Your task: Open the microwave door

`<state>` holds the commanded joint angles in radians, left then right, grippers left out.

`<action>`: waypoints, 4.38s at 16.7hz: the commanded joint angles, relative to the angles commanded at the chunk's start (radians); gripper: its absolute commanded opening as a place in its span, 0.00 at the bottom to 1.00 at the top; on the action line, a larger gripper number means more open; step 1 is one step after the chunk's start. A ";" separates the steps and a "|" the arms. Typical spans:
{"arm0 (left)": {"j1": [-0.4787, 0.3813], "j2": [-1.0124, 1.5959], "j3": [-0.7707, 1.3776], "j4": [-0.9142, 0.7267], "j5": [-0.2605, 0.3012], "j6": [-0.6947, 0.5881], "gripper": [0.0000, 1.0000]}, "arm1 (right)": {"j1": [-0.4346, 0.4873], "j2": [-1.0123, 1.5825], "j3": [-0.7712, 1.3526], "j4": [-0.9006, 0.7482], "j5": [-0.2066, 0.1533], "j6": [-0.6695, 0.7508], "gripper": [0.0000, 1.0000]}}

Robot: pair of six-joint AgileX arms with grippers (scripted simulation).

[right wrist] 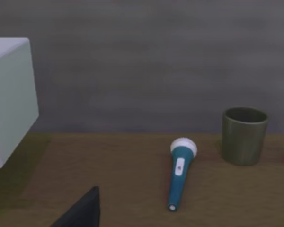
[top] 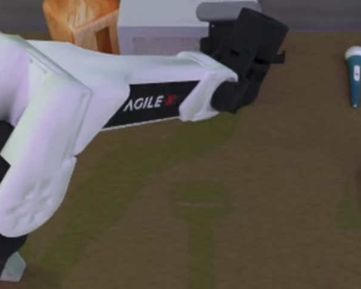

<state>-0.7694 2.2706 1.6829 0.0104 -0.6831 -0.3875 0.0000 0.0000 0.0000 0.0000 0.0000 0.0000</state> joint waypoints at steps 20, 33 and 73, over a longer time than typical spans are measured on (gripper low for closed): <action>0.002 0.139 0.300 -0.295 0.082 -0.062 0.00 | 0.000 0.000 0.000 0.000 0.000 0.000 1.00; 0.071 0.452 1.181 -1.280 0.349 -0.220 0.00 | 0.000 0.000 0.000 0.000 0.000 0.000 1.00; 0.079 0.201 0.702 -1.052 0.405 -0.130 0.00 | 0.000 0.000 0.000 0.000 0.000 0.000 1.00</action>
<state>-0.6906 2.4714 2.3847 -1.0412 -0.2786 -0.5179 0.0000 0.0000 0.0000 0.0000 0.0000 0.0000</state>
